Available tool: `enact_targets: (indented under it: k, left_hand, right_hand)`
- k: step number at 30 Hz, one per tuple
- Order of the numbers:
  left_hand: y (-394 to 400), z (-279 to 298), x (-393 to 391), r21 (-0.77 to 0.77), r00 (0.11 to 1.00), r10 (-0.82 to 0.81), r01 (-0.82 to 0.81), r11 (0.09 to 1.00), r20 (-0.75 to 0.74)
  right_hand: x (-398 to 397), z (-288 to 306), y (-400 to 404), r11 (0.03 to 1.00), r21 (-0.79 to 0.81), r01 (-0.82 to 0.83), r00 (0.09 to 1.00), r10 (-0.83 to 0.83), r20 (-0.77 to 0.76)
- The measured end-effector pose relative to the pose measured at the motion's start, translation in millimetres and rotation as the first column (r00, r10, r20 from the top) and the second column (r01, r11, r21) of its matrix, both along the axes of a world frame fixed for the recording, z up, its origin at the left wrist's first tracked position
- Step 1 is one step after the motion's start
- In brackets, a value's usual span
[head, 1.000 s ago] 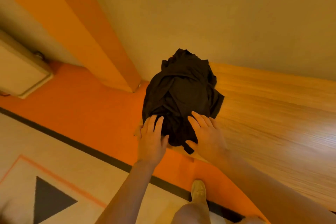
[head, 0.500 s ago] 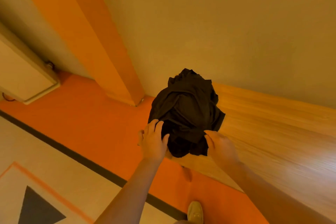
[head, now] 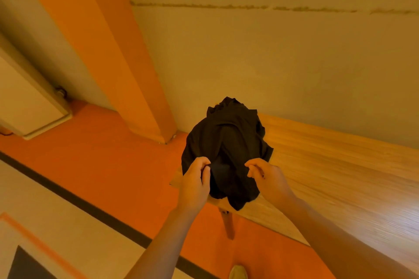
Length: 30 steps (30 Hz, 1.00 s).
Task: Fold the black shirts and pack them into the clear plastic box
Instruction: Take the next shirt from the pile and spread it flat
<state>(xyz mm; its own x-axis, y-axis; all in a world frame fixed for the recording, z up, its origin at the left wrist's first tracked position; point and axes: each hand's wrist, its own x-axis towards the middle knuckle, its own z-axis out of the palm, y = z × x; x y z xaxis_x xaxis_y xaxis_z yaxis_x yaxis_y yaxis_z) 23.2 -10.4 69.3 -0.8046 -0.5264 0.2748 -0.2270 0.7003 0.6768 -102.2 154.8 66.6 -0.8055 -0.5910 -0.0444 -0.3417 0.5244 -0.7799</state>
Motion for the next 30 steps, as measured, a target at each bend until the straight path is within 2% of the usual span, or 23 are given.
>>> enact_targets:
  k: [3,5,7,10,14,18,24,28,30]
  left_hand:
    - [5,7,-3,-0.045,0.998,-0.053,0.051,0.998,-0.038]
    - [10,11,-9,-0.018,0.993,-0.106,0.106,0.994,-0.059]
    - [12,12,-13,0.013,0.986,-0.144,0.146,0.989,-0.084]
    - [10,6,-11,0.035,0.988,-0.127,0.130,0.991,-0.089]
    - [7,-17,4,0.044,0.991,-0.132,0.131,0.990,0.018]
    - [-2,-29,20,0.006,0.995,0.083,-0.083,0.997,0.048]
    - [-33,-35,43,-0.037,0.937,0.324,-0.322,0.946,0.131]
    - [-47,-33,44,0.076,0.850,0.446,-0.483,0.872,0.280]
    - [-43,-29,43,0.168,0.890,0.380,-0.427,0.889,0.252]
  right_hand:
    - [14,11,-14,0.988,-0.003,-0.157,0.987,0.157,0.020]
    - [24,15,-26,0.967,0.085,-0.238,0.971,0.240,-0.006]
    - [28,17,-35,0.976,0.102,-0.193,0.979,0.199,-0.050]
    - [25,21,-40,0.997,-0.057,-0.059,0.998,0.059,0.003]
    - [14,37,-39,0.975,-0.216,0.043,0.993,-0.017,0.118]
    - [3,44,-35,0.948,-0.295,0.117,0.983,-0.068,0.169]
    - [-7,48,-30,0.938,-0.295,0.182,0.975,-0.133,0.179]
    - [-6,52,-33,0.922,-0.312,0.230,0.971,-0.193,0.144]
    - [-8,52,-34,0.928,-0.288,0.238,0.970,-0.213,0.116]
